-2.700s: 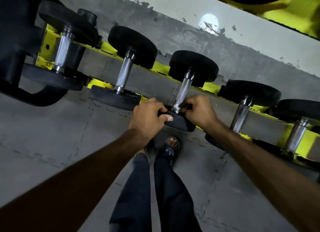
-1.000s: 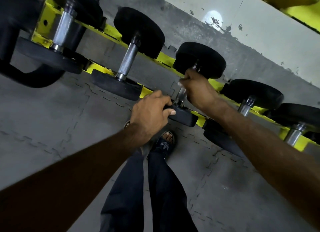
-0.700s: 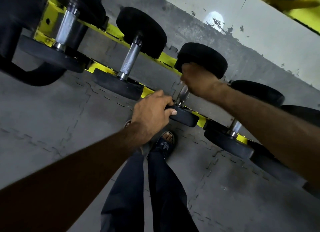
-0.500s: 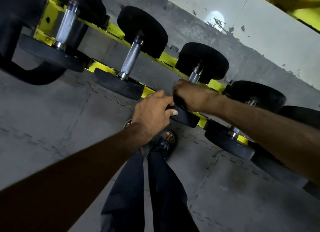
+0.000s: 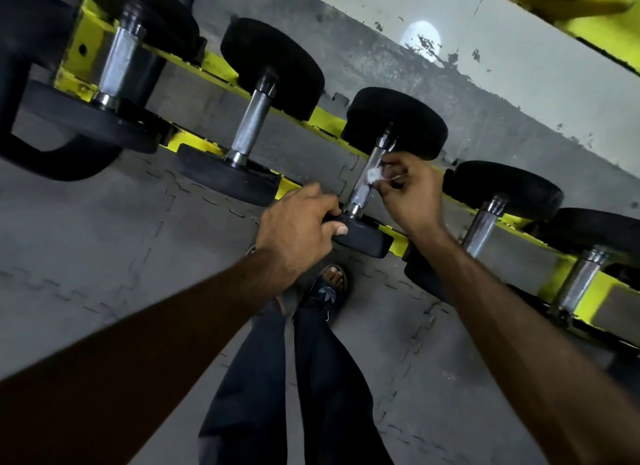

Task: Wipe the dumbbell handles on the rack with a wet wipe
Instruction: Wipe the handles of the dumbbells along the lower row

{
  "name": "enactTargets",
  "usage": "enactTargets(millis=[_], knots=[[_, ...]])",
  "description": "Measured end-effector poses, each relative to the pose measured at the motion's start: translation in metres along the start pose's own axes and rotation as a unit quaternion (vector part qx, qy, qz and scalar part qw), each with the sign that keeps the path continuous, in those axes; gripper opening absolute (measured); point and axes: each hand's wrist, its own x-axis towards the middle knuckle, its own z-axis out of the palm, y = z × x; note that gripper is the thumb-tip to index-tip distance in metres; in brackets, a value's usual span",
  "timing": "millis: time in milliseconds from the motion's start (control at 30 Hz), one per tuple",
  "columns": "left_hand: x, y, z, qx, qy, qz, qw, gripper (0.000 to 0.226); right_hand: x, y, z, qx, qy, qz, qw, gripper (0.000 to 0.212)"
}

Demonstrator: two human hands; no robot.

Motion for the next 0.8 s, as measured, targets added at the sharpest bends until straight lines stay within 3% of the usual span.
enactTargets(millis=[100,167,233,333,400,500,600,733,800], knots=[[0.002,0.001,-0.002,0.004,-0.001,0.002,1.000,0.023,-0.021,0.007,0.011,0.035,-0.040,0.061,0.997,0.011],[0.003,0.002,-0.003,0.010,-0.002,0.005,1.000,0.023,-0.029,0.010,0.012,0.070,-0.069,0.122,0.988,0.017],[0.002,0.001,-0.002,0.013,0.000,0.007,1.000,0.023,-0.021,0.009,0.013,0.161,-0.029,0.194,0.967,0.017],[0.001,0.001,-0.001,0.010,0.002,0.006,1.000,0.021,0.004,0.001,0.013,0.302,0.069,0.284,0.907,0.010],[0.002,0.002,-0.002,0.010,-0.001,0.003,1.000,0.021,0.005,-0.002,0.013,0.321,0.080,0.312,0.891,0.009],[0.002,0.004,-0.004,0.017,-0.001,0.000,1.000,0.021,-0.017,-0.002,0.012,0.295,0.010,0.348,0.890,0.007],[0.001,0.004,-0.003,0.021,-0.001,-0.002,1.000,0.020,-0.021,-0.003,0.013,0.310,-0.021,0.360,0.880,0.010],[0.001,0.003,-0.003,0.018,0.000,-0.006,1.000,0.020,0.011,-0.001,0.016,0.349,0.093,0.328,0.873,0.017],[0.001,0.004,-0.004,0.017,-0.002,-0.008,1.000,0.020,0.002,0.004,0.017,0.306,0.093,0.246,0.915,0.015]])
